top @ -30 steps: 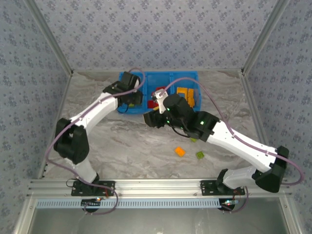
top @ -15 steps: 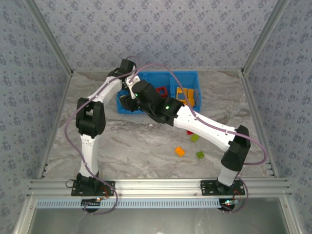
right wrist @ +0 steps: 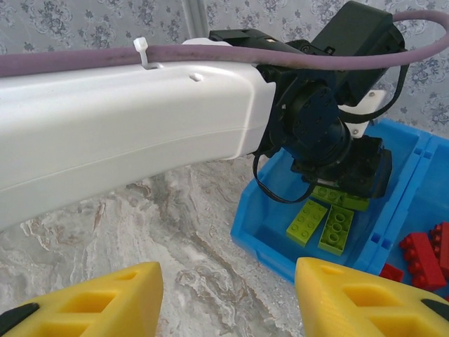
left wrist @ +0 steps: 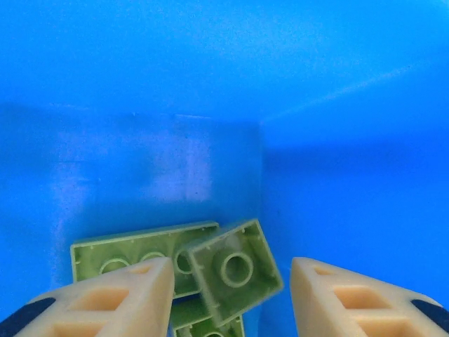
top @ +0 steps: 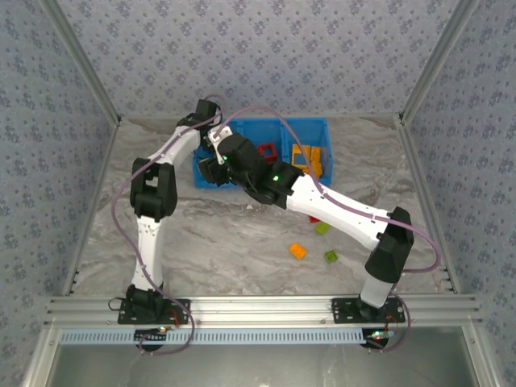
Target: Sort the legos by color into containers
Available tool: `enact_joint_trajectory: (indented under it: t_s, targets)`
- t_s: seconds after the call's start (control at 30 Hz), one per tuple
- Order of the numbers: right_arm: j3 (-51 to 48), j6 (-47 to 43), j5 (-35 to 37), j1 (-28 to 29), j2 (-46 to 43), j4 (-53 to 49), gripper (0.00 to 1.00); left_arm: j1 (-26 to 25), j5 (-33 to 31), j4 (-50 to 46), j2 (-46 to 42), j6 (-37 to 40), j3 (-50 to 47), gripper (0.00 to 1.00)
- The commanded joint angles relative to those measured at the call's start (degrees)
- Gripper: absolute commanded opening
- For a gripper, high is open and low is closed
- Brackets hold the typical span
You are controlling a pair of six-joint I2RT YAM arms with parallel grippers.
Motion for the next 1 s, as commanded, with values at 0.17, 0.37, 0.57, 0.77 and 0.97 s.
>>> enact_joint_trajectory:
  t_s: [0.17, 0.37, 0.57, 0.77, 0.97]
  targets:
    - [-2.17, 1.47, 1.64, 0.05, -2.96, -2.58, 0.55, 0.19, 1.67, 1.19, -5.46, -0.19, -2.91, 0.51]
    - [-6.51, 2.73, 3.36, -0.8, -7.33, -3.75, 0.55, 0.1, -2.25, 2.43, -15.76, -0.93, -10.36, 0.5]
    - [-12.75, 5.53, 6.81, -1.6, -13.57, -7.84, 0.56, -0.49, -3.65, 6.7, -32.5, -1.36, -23.96, 0.51]
    - [-21.64, 10.68, 7.8, -4.66, -20.54, -13.08, 0.56, -4.6, -3.54, 7.96, -52.4, -1.44, -40.38, 0.53]
    - [-29.28, 13.82, 0.58, -12.77, -23.79, -19.0, 0.59, -12.48, -3.5, 6.41, -70.89, -2.58, -52.45, 0.58]
